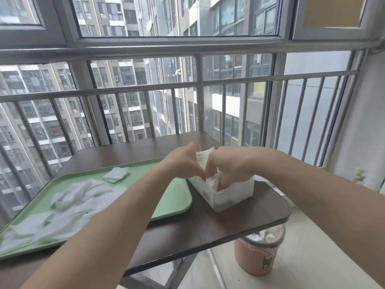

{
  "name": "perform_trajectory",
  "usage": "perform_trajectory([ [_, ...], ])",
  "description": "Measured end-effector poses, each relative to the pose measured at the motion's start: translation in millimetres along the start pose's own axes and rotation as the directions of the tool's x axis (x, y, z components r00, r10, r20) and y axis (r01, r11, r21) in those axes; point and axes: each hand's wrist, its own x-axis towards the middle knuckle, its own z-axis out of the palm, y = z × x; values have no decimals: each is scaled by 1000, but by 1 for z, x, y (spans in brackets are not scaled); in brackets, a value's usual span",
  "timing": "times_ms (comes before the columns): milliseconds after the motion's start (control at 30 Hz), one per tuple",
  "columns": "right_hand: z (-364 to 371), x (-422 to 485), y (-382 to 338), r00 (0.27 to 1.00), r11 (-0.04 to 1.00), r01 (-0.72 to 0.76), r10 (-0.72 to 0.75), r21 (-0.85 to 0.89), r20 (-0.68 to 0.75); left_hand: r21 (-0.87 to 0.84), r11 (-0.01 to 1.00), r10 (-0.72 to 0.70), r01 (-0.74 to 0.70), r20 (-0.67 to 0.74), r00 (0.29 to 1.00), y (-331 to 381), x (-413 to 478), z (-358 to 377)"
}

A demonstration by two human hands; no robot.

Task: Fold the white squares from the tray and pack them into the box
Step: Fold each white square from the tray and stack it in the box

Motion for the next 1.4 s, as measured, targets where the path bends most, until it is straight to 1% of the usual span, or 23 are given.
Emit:
perform_trajectory([
  [67, 0, 0, 1, 1000, 1000, -5, 5, 26, -12, -8, 1000, -4, 4, -6, 1000, -1, 1, 2],
  [133, 2, 0, 3, 997, 999, -9, 13, 51, -80, -60, 998, -19, 17, -23, 1000, -4, 1, 4],
  [200, 7, 1, 4, 985, 999, -17, 24, 43, -171, -201, 979, -22, 20, -9, 1000, -8, 1, 6],
  [267, 10, 1, 1, 975, 999, -28, 33, 24, -219, -369, 929, -1, 10, 24, 1000, -13, -2, 4],
  [300, 9, 0, 1, 977, 999, -31, 35, 22, -209, -436, 900, 6, 6, 27, 1000, -15, -5, 2],
  [367, -1, -3, -1, 991, 999, -41, 44, 32, -128, -497, 868, -27, -2, -50, 998, -24, -9, -1],
  [433, -14, -6, -1, 998, 998, -51, 52, 30, -34, -491, 871, -71, -11, -148, 987, -34, -14, -5],
  [500, -24, -2, -6, 999, 998, -51, 52, 26, -17, -493, 870, -104, -7, -198, 975, -50, -23, -13],
  [600, -30, 12, -24, 992, 998, -42, 48, 53, -117, -483, 876, -152, 13, -250, 956, -76, -38, -27],
  [700, -30, 34, -53, 983, 985, 19, 14, 174, -184, -452, 892, -207, 27, -355, 912, -105, -54, -46],
  [767, -30, 50, -74, 981, 965, 70, -21, 252, -191, -476, 879, -246, 28, -401, 882, -122, -67, -60],
  [900, -24, 93, -109, 979, 942, 127, -69, 310, -193, -471, 880, -299, 65, -442, 845, -154, -90, -83],
  [1000, -14, 133, -128, 977, 931, 137, -72, 339, -200, -455, 883, -333, 113, -440, 834, -182, -97, -97],
  [1100, -5, 170, -142, 979, 938, 116, -52, 327, -199, -445, 877, -375, 182, -395, 839, -206, -97, -104],
  [1200, 8, 210, -149, 977, 944, 74, -4, 320, -215, -358, 898, -384, 257, -350, 854, -225, -91, -107],
  [1333, 22, 240, -153, 981, 948, -18, 78, 318, -177, -296, 911, -370, 287, -275, 887, -234, -78, -108],
  [1400, 25, 244, -153, 981, 950, -17, 76, 312, -178, -287, 913, -371, 291, -280, 885, -233, -70, -107],
])
